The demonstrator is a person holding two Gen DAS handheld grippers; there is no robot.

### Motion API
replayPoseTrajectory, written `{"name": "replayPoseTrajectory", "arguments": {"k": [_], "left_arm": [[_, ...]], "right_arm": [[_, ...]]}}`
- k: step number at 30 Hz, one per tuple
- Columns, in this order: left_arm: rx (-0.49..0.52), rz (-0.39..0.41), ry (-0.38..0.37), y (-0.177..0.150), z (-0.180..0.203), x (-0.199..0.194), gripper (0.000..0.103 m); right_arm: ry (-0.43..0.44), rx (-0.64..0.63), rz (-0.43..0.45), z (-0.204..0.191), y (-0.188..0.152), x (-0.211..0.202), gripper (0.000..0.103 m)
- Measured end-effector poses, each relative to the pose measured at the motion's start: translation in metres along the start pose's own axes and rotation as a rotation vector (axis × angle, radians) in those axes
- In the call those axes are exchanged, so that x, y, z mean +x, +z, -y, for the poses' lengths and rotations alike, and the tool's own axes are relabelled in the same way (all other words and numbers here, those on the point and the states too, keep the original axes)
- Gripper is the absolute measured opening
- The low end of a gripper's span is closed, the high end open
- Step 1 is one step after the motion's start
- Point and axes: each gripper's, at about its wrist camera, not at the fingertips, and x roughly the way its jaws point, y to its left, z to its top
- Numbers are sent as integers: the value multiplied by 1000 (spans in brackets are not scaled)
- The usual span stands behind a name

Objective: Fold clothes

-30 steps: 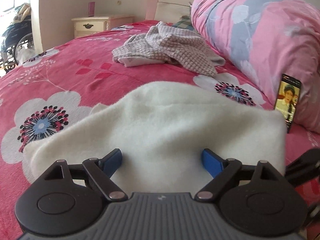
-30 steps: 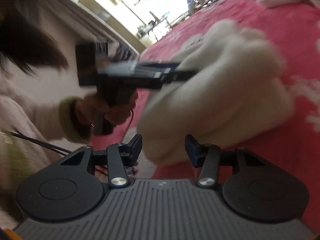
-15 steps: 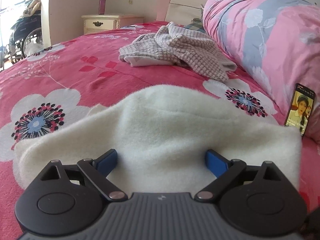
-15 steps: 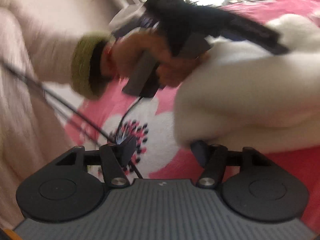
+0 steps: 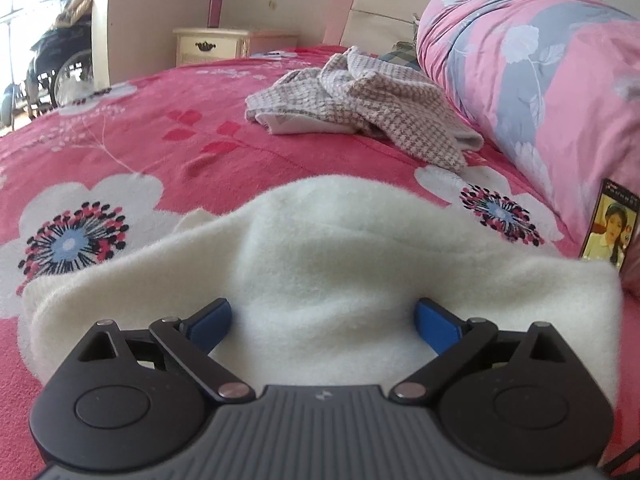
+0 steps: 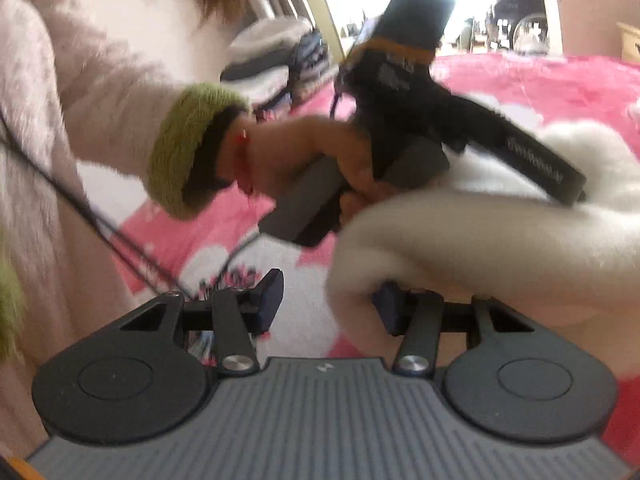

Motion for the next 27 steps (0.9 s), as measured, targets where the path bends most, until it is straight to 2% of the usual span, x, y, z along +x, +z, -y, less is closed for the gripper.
{"name": "replayPoseTrajectory", "arguments": {"k": [3, 4, 8, 10, 12, 14, 18, 20, 23, 27], "left_arm": [[-5, 3, 5, -1, 1, 0, 99], [-6, 3, 9, -1, 2, 1, 100], [16, 10, 40, 3, 4, 4, 103], [-2, 5, 29, 3, 2, 5, 103], [-4, 4, 33, 3, 2, 4, 103], [-6, 8, 33, 2, 2, 4, 103], [-1, 14, 39, 1, 4, 4, 103], [2, 17, 41, 1, 5, 4, 103], [-2, 18, 41, 0, 4, 4, 103], [1, 21, 46, -1, 5, 3, 103]], "right_arm": [[-46, 36, -22, 10, -12, -5, 42], [-61, 55, -21, 16, -12, -5, 35], [-40, -41, -4, 3, 4, 7, 34], [-44, -91, -5, -9, 10, 15, 33], [-36, -77, -6, -4, 7, 6, 33], [-48, -61, -10, 0, 1, -5, 28], [-143, -1, -38, 18, -9, -3, 27], [-136, -1, -23, 17, -2, 7, 24], [-134, -72, -42, 3, 4, 16, 16], [-107, -18, -37, 14, 9, -20, 16]]}}
